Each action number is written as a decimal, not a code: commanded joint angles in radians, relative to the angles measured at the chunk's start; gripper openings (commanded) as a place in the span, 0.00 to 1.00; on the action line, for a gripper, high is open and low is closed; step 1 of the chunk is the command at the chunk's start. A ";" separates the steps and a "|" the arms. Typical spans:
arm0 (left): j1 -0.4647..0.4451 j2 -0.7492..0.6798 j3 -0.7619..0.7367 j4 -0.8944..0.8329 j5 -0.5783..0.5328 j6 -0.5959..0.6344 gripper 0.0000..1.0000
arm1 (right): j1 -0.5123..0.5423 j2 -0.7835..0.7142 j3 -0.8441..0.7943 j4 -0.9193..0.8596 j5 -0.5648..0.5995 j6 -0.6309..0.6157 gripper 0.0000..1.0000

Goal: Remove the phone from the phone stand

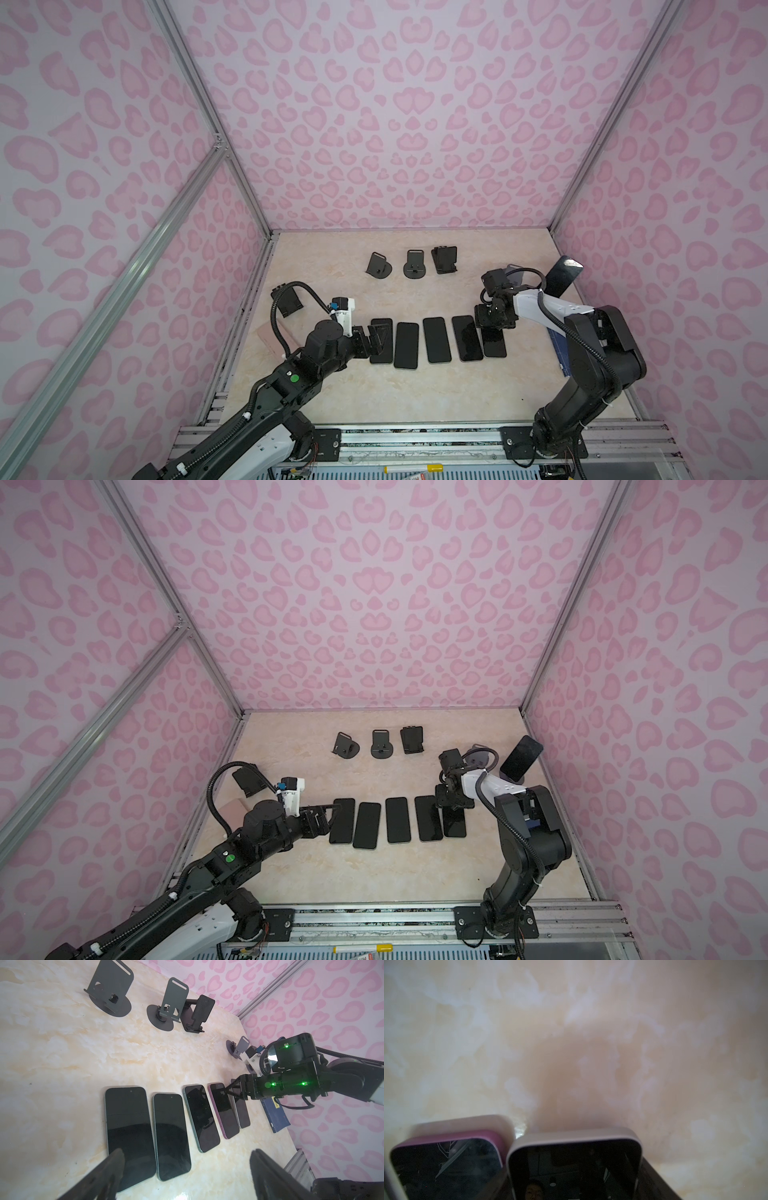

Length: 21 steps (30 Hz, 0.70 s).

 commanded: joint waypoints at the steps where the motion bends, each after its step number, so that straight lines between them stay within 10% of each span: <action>1: -0.001 0.009 0.015 0.025 0.001 0.005 0.98 | 0.002 0.012 -0.015 -0.018 0.007 -0.015 0.72; 21: -0.001 0.033 0.010 0.053 -0.059 -0.036 0.97 | -0.009 0.003 -0.020 -0.021 0.009 -0.023 0.80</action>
